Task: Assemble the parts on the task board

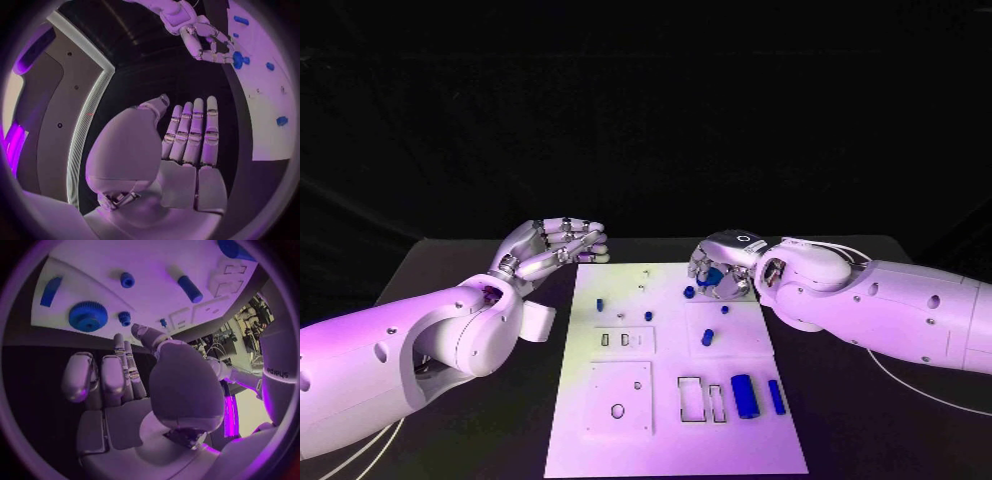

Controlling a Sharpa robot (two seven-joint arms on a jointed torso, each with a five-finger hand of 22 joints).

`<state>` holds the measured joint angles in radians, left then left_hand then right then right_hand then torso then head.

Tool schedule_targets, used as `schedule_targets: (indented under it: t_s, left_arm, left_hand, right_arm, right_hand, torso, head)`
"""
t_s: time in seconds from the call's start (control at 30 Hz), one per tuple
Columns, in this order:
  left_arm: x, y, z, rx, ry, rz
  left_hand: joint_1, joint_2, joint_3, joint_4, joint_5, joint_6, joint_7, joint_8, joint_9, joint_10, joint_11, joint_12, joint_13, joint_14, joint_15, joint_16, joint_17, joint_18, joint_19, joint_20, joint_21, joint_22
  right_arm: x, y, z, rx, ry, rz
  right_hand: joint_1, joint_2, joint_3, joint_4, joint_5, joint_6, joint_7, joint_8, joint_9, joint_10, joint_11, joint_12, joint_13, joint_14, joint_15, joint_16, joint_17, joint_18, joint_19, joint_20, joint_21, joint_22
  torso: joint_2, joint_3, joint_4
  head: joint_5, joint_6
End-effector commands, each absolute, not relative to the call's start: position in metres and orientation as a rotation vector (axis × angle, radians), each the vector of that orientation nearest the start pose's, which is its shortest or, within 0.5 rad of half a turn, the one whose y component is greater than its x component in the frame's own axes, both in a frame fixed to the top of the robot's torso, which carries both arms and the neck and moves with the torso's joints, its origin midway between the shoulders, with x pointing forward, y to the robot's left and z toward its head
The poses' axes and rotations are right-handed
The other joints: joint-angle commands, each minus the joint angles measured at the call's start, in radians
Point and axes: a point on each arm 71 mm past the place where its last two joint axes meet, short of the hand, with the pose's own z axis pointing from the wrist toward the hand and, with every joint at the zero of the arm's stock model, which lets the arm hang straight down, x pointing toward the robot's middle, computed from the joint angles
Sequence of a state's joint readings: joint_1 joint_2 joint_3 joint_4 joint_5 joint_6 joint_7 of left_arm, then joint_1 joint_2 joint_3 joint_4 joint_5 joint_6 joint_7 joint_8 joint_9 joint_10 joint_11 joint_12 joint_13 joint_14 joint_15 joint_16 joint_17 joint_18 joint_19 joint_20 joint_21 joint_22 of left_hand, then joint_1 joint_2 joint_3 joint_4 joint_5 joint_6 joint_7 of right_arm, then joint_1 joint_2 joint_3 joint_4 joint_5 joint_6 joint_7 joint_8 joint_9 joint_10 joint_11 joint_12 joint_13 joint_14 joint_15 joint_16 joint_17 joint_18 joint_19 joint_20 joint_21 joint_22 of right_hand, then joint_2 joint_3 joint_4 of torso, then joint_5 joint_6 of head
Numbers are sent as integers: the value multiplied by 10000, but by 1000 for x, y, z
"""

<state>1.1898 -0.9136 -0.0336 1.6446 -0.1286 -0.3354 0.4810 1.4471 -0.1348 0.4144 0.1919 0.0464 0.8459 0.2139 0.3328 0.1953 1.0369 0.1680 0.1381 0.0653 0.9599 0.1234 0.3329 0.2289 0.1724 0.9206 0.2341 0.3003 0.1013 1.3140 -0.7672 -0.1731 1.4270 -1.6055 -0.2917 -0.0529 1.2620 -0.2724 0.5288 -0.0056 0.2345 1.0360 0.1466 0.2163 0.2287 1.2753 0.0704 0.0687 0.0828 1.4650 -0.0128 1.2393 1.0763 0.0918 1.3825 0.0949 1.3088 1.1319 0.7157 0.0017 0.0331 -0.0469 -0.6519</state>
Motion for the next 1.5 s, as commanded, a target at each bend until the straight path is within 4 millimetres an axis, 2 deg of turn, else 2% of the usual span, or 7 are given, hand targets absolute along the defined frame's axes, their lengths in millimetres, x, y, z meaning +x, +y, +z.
schedule_targets:
  t_s: [0.03, 0.23, 0.37, 0.73, 0.9, 1.17, 1.5]
  left_arm:
    - [463, 204, -159, -9057, 13828, -16359]
    - [462, 205, -158, -9058, 13853, -16388]
    - [462, 205, -157, -9051, 13860, -16399]
    - [462, 206, -155, -9049, 13849, -16412]
    - [462, 206, -154, -9060, 13880, -16437]
    - [462, 208, -153, -9043, 13819, -16411]
    - [464, 211, -151, -9010, 13669, -16352]
  left_hand:
    - [-73, -51, 47, 36, 32, 17, 46, -47, -16, 51, -8, -42, -13, -9, 44, -32, 9, 103, 15, 9, -59, -12]
    - [-77, -54, 51, 38, 32, 15, 47, -50, -18, 52, -6, -50, -12, -14, 46, -40, 10, 103, 12, 11, -65, -16]
    - [-88, -57, 56, 43, 32, 14, 51, -55, -21, 53, -3, -65, -12, -22, 50, -52, 12, 103, 6, 15, -74, -23]
    - [-113, -71, 61, 54, 31, 6, 61, -68, -27, 53, 6, -95, -11, -36, 58, -75, 16, 103, -2, 22, -93, -37]
    - [-136, -84, 67, 64, 31, -12, 76, -87, -36, 45, 16, -132, -11, -46, 66, -97, 23, 103, -10, 30, -112, -53]
    - [-146, -95, 75, 65, 31, -32, 97, -106, -45, 32, 31, -167, -12, -54, 74, -117, 29, 104, -14, 37, -128, -66]
    - [-55, -39, 195, 4, 35, -18, 109, -119, -52, 54, 38, -232, -5, -43, 78, -153, 52, 112, 0, 40, -150, -91]
  right_arm:
    - [504, -185, -182, -4601, 16266, 4748]
    - [505, -182, -181, -4556, 16224, 4717]
    - [505, -181, -182, -4573, 16284, 4710]
    - [508, -174, -186, -4665, 16491, 4727]
    - [509, -173, -188, -4706, 16606, 4686]
    - [509, -173, -191, -4766, 16858, 4593]
    - [510, -173, -192, -4769, 16991, 4506]
  right_hand:
    - [15, -108, 31, 61, 5, -102, 37, -88, 45, -102, 76, -48, -23, 361, 81, 283, 268, -159, 89, 19, 246, 347]
    - [34, -100, 42, 99, 5, -120, 54, -109, 93, -160, 98, -48, -32, 382, 105, 542, 532, -202, 160, 50, 462, 667]
    - [0, -123, -13, 147, 1, -178, 80, -151, 122, -369, 147, -70, -67, 373, 148, 660, 612, -214, 158, 88, 552, 789]
    - [-17, -101, -79, 208, 1, -203, 101, -177, 160, -508, 177, -58, -76, 389, 181, 847, 806, -248, 220, 127, 707, 1030]
    - [-29, -84, -98, 242, 1, -207, 105, -183, 173, -525, 182, -49, -71, 385, 188, 870, 805, -245, 207, 137, 717, 1037]
    - [-2, -35, -86, 269, 9, -213, 108, -190, 190, -517, 180, -31, -60, 391, 191, 941, 879, -261, 244, 146, 787, 1150]
    - [45, 60, -31, 338, 10, -109, 81, -137, 255, -418, 155, 5, -24, 395, 179, 1046, 961, -283, 290, 151, 895, 1318]
  torso:
    - [102, 8, 29]
    - [144, 23, 39]
    - [164, 10, 75]
    - [227, 24, 118]
    - [244, 2, 153]
    - [284, 20, 181]
    - [306, 13, 226]
  head:
    - [-11, -9]
    - [-11, -44]
    - [-11, -59]
    - [-8, -78]
    - [-57, -162]
    - [-14, -282]
    - [-50, -307]
